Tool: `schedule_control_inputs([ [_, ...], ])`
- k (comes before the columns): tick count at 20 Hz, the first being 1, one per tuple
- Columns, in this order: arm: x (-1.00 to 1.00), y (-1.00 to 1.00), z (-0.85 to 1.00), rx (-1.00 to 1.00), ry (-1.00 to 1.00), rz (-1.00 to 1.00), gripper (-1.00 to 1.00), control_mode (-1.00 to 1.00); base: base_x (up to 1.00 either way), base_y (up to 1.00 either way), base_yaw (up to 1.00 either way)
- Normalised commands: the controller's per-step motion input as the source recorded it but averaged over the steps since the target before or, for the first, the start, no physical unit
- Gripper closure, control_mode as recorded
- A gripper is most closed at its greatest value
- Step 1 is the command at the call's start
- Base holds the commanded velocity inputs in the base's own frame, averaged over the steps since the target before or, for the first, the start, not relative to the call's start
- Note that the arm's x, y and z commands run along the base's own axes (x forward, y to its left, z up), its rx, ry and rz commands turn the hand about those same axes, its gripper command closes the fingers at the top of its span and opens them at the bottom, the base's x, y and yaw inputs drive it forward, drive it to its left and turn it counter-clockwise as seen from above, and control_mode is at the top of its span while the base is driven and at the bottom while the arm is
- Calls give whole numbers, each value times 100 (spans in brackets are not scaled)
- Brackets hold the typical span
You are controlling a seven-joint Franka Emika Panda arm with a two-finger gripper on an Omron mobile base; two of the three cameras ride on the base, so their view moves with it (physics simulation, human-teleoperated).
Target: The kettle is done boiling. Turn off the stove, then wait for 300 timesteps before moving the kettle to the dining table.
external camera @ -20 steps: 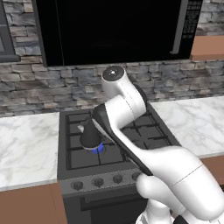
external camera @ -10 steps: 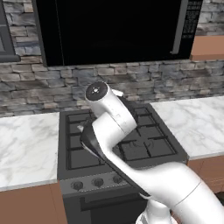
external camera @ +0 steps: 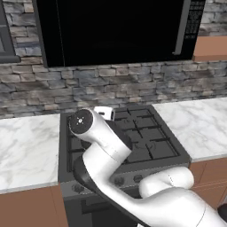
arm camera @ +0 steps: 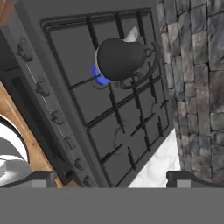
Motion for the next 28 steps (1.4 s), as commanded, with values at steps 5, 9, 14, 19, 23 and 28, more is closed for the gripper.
schedule_control_inputs([
  [5,-43,29,-13,-15,-2,11,-100,-100,0,0,0],
  [9,-35,28,-12,-15,-2,11,-100,-100,0,0,0],
  [14,-25,23,-17,-16,-2,12,-100,-100,0,0,0],
  [19,-11,19,-25,-16,-1,14,-100,-100,0,0,0],
  [23,-1,8,-34,-14,0,16,-100,-100,0,0,0],
  [28,0,1,-34,-16,-1,17,-100,-100,0,0,0],
])
